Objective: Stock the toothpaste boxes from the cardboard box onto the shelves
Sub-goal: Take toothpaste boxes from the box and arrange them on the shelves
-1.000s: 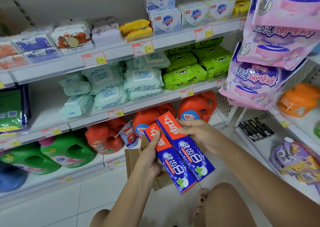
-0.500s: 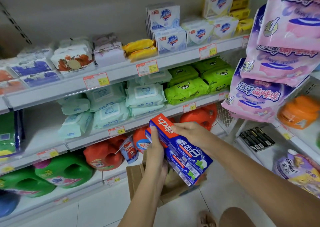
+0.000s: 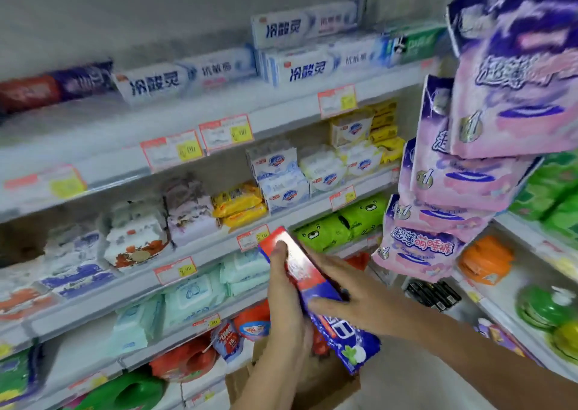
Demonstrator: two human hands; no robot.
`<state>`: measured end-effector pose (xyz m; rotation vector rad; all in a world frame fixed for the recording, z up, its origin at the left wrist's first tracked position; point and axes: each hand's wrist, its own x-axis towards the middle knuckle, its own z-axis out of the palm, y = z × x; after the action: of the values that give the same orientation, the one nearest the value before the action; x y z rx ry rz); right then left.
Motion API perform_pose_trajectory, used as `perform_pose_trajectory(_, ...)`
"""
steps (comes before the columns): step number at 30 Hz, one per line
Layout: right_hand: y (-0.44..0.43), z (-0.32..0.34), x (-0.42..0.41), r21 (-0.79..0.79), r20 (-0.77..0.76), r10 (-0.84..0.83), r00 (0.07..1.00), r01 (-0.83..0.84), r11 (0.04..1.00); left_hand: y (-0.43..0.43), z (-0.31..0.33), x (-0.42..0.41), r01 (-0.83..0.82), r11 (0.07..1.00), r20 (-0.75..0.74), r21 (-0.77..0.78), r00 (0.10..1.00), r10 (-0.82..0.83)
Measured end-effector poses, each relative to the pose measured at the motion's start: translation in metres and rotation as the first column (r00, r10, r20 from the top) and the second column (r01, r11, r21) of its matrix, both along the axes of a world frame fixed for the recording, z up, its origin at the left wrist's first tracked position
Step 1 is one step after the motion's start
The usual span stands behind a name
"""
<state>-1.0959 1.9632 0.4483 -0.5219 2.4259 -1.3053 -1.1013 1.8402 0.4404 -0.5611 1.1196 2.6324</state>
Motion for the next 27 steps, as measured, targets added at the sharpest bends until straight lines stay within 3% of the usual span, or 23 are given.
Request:
perform_pose_trajectory(2, 0.011, 0.035, 0.003, -0.005, 0.006, -0.015, 1.0, 0.015, 1.0, 0.009, 0.034, -0.001, 0.029, 0.999, 0.003, 0.018, 1.0, -0.029)
perform_pose_trajectory(7, 0.031, 0.098, 0.005, -0.056, -0.028, -0.067, 0.997, 0.065, 0.996, 0.032, 0.109, -0.012, 0.001, 0.995, -0.036, -0.101, 0.999, -0.005)
perform_pose_trajectory(11, 0.04, 0.138, -0.005, -0.037, -0.14, -0.219, 0.966, 0.216, 0.976, 0.047, 0.164, -0.026, -0.096, 0.991, -0.153, -0.094, 0.985, 0.081)
perform_pose_trajectory(14, 0.044, 0.168, -0.014, -0.072, -0.221, -0.248, 0.943, 0.238, 0.969, 0.054, 0.199, -0.031, -0.104, 0.993, -0.269, -0.048, 0.959, 0.087)
perform_pose_trajectory(22, 0.069, 0.251, -0.04, 0.096, -0.393, -0.069, 0.917, 0.116, 0.989, 0.047, 0.278, -0.057, -0.118, 0.985, -0.321, 0.124, 0.935, 0.152)
perform_pose_trajectory(27, 0.084, 0.321, -0.062, 0.287, -0.516, 0.06, 0.855, 0.106, 0.952, 0.053, 0.316, -0.079, -0.131, 0.982, -0.489, 0.135, 0.853, 0.181)
